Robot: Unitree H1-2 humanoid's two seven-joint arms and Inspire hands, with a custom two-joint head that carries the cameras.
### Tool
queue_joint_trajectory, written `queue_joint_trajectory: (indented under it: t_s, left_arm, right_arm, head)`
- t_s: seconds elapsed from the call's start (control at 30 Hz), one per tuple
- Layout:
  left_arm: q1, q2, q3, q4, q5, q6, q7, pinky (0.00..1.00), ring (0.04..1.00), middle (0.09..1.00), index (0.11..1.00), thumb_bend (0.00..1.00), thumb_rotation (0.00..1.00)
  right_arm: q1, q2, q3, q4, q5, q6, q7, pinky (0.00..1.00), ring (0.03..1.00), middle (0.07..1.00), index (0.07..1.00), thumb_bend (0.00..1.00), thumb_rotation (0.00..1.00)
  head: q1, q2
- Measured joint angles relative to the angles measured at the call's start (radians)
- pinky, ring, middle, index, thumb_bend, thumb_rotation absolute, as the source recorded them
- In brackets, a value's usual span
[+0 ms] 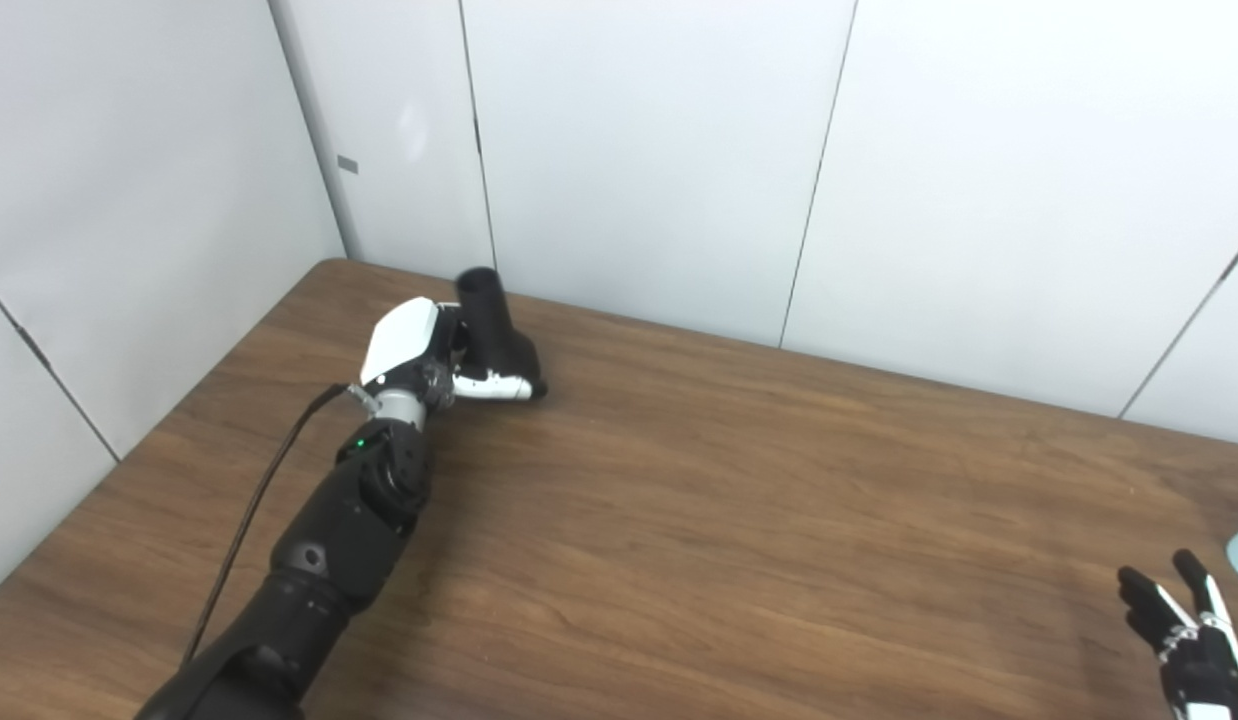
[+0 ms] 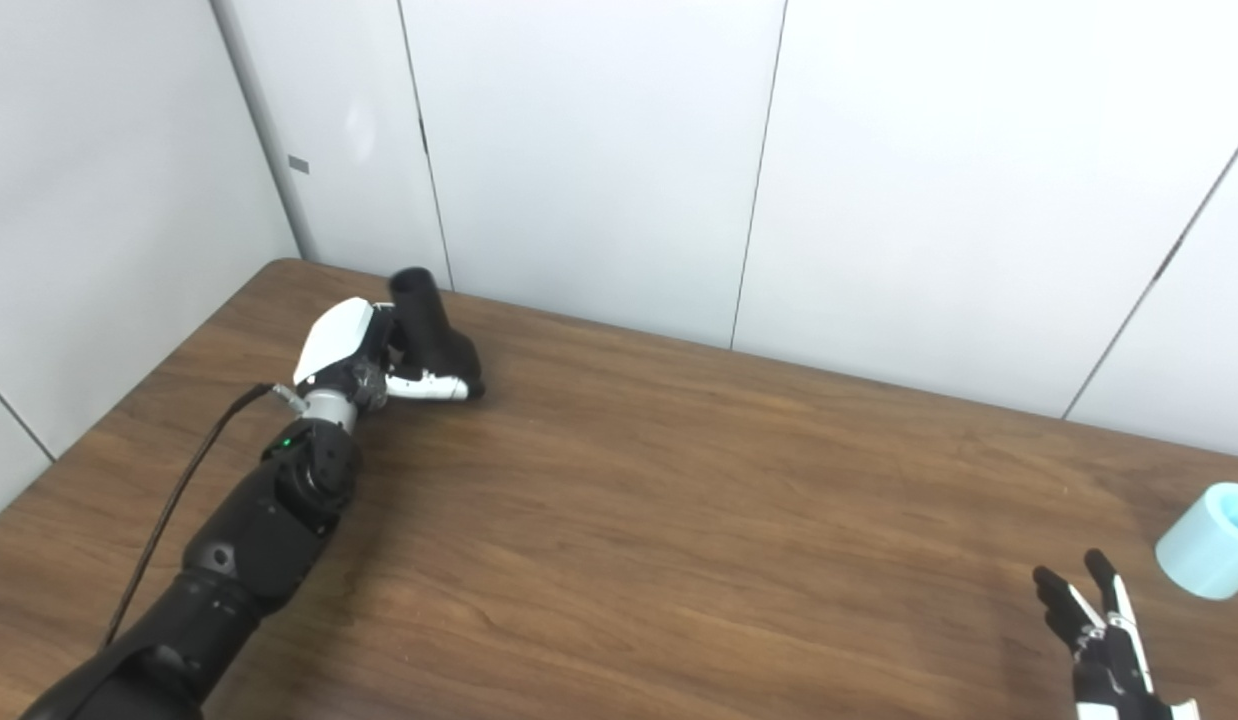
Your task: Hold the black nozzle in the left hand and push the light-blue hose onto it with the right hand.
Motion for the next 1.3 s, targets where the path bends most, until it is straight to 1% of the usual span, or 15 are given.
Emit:
queue_joint_trajectory:
  t_s: [0.1,0.27,0.43,0.5,0.7,0.83,0.9,1.03,1.1,1.17,1.2,1.3]
  left_arm:
    - [0.006,-0.001,-0.006,0.000,0.004,-0.021,0.016,0.62,0.630,0.525,0.463,0.52,0.00]
    - [0.027,-0.001,-0.011,-0.023,0.023,-0.028,0.020,0.63,0.648,0.502,0.479,0.52,0.00]
    - [0.039,0.000,-0.022,-0.038,0.041,-0.028,0.019,0.64,0.656,0.496,0.482,0.52,0.00]
    - [0.055,0.003,-0.030,-0.062,0.054,-0.027,0.017,0.65,0.661,0.496,0.481,0.52,0.00]
    - [0.090,0.008,-0.055,-0.106,0.094,-0.029,0.015,0.63,0.634,0.482,0.498,0.52,0.00]
    - [0.110,0.013,-0.087,-0.153,0.141,-0.028,0.008,0.58,0.581,0.458,0.503,0.52,0.00]
    - [0.128,0.015,-0.111,-0.195,0.171,-0.027,-0.008,0.54,0.556,0.422,0.510,0.52,0.00]
    - [0.152,0.015,-0.152,-0.263,0.224,-0.026,-0.043,0.48,0.520,0.410,0.504,0.52,0.00]
    - [0.165,0.014,-0.166,-0.303,0.242,-0.021,-0.066,0.47,0.509,0.413,0.500,0.52,0.00]
    - [0.168,0.009,-0.180,-0.330,0.263,-0.014,-0.093,0.46,0.511,0.417,0.500,0.52,0.00]
    - [0.170,0.007,-0.187,-0.345,0.270,-0.011,-0.108,0.46,0.519,0.419,0.502,0.52,0.00]
    - [0.175,-0.002,-0.210,-0.382,0.305,-0.009,-0.141,0.48,0.546,0.439,0.505,0.52,0.00]
  right_arm:
    - [0.004,0.002,0.000,-0.004,-0.012,0.001,-0.003,0.87,0.871,0.852,0.956,0.49,1.00]
    - [0.008,0.007,0.000,-0.009,-0.025,0.001,-0.005,0.87,0.863,0.845,0.958,0.48,1.00]
    - [0.012,0.009,0.000,-0.014,-0.036,0.006,-0.006,0.86,0.870,0.853,0.963,0.53,1.00]
    - [0.013,0.011,0.001,-0.016,-0.041,0.012,-0.006,0.86,0.871,0.855,0.965,0.53,1.00]
    - [0.020,0.018,0.005,-0.027,-0.055,0.024,-0.006,0.87,0.876,0.868,0.973,0.50,1.00]
    - [0.020,0.019,0.008,-0.027,-0.062,0.025,-0.006,0.87,0.877,0.870,0.971,0.50,1.00]
    - [0.019,0.020,0.008,-0.027,-0.067,0.028,-0.006,0.88,0.883,0.875,0.969,0.49,1.00]
    - [0.014,0.025,0.007,-0.027,-0.057,0.046,-0.005,0.87,0.888,0.874,0.965,0.49,1.00]
    - [0.009,0.029,0.006,-0.027,-0.042,0.064,-0.005,0.87,0.892,0.875,0.961,0.49,1.00]
    - [0.006,0.035,0.005,-0.029,-0.032,0.087,-0.006,0.86,0.888,0.873,0.955,0.46,1.00]
    - [0.003,0.040,0.006,-0.034,-0.031,0.104,-0.006,0.85,0.881,0.870,0.954,0.44,1.00]
    - [-0.001,0.056,0.008,-0.047,-0.040,0.145,-0.011,0.80,0.852,0.855,0.942,0.41,1.00]
  head:
    - [-0.002,0.003]
    - [-0.008,0.008]
    - [-0.023,0.015]
    - [-0.034,0.017]
    - [-0.058,0.026]
    - [-0.095,0.035]
    - [-0.109,0.035]
    - [-0.130,0.046]
    - [-0.161,0.057]
    - [-0.176,0.060]
    - [-0.192,0.063]
    - [-0.204,0.064]
